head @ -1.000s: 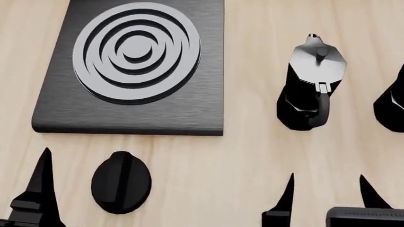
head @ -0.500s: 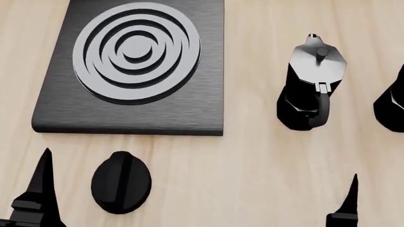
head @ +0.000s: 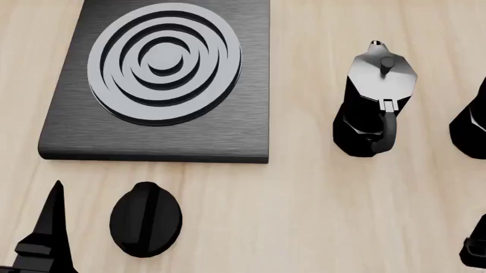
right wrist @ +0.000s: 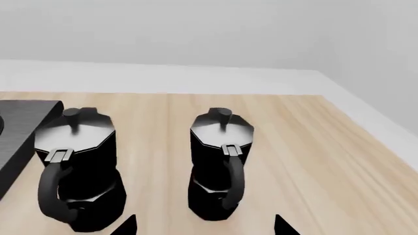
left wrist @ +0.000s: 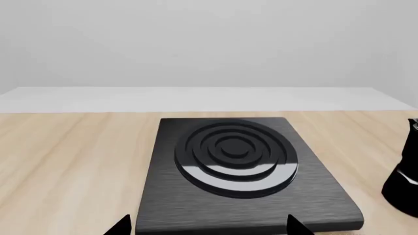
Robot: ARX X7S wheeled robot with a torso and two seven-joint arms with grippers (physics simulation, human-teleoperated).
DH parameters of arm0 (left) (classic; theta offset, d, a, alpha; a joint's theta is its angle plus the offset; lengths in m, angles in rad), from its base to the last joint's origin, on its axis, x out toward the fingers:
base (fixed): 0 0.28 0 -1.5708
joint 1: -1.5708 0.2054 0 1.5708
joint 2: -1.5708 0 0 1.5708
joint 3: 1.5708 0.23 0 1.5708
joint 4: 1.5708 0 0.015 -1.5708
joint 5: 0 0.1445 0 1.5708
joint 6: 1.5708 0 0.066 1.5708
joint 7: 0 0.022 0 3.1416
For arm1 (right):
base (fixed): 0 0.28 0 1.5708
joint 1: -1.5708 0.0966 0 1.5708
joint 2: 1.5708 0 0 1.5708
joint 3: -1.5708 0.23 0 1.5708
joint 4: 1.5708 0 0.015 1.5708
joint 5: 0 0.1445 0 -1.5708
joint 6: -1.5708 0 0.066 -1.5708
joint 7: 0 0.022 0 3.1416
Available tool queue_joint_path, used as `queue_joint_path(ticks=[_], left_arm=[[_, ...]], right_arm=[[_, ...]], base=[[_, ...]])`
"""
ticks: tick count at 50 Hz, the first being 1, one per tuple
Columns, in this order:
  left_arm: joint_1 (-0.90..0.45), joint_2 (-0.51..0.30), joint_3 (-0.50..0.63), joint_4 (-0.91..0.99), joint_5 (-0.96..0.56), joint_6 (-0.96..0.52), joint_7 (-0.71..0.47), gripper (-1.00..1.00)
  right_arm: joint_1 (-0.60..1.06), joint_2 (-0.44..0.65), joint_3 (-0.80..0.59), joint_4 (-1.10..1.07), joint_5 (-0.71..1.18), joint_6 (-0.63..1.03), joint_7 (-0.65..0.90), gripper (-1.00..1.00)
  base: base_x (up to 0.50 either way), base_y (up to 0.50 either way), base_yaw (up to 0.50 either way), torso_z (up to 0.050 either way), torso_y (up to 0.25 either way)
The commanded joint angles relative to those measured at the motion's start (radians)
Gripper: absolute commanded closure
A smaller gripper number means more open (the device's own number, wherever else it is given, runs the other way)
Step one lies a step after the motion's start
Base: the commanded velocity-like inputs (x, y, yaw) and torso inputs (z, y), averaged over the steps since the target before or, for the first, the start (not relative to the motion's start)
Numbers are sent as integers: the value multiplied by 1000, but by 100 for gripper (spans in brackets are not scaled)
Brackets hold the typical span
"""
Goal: Put the right moka pot on the stove.
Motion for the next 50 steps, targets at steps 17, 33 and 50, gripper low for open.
queue_joint_path(ticks=[17, 33, 50], left_arm=[[-4, -10, 7, 6, -10, -6, -20, -100], [-6, -14, 11, 4, -14, 0, -24, -100], [-10, -18, 16, 0, -18, 4, -29, -100]], right_arm=[[113, -4, -15, 293, -8, -152, -218, -100], [220, 8, -75, 439, -34, -164, -239, -100], [343, -20, -184, 612, -104, -212, -294, -100]], base=[[0, 0, 0, 0, 0], [0, 0, 0, 0, 0], [0, 0, 0, 0, 0]])
